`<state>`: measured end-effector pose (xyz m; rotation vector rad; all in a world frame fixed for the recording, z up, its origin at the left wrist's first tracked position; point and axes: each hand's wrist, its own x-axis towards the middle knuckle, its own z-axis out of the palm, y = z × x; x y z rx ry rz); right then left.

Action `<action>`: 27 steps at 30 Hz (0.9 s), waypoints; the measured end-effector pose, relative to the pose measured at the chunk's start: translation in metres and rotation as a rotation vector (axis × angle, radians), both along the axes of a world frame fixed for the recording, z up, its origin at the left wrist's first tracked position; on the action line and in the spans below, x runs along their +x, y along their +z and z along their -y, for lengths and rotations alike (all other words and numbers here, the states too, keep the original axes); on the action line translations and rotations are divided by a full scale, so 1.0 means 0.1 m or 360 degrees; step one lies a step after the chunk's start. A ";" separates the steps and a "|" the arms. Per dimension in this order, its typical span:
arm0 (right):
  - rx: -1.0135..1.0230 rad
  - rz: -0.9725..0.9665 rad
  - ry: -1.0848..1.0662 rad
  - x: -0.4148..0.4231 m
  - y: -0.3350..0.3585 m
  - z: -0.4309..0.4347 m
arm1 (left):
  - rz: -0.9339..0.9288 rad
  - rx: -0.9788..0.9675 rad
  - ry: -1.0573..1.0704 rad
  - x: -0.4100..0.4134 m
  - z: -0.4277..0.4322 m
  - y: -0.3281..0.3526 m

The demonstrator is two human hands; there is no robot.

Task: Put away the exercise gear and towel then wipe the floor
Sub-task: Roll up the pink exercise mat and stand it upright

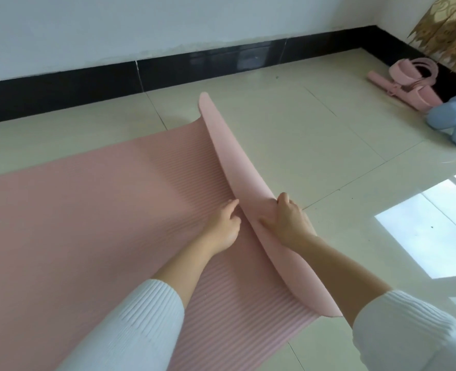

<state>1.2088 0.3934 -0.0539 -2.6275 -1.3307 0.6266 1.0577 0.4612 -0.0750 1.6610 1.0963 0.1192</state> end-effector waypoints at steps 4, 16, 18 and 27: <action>0.0095 0.0287 0.0195 -0.05 0.06 0.05 | 0.0380 -0.0481 0.0315 0.17 0.05 0.00; 0.0508 0.0226 0.0474 -0.36 -0.13 0.32 | 0.0611 -0.1034 0.0744 0.24 -0.07 -0.34; 0.0669 -0.0006 0.0261 -0.42 -0.10 0.29 | 0.0569 -0.0994 0.0794 0.21 -0.08 -0.35; 0.0316 -0.0800 -0.0452 -0.42 0.04 0.12 | 0.0283 -0.0671 0.0886 -0.04 -0.16 -0.31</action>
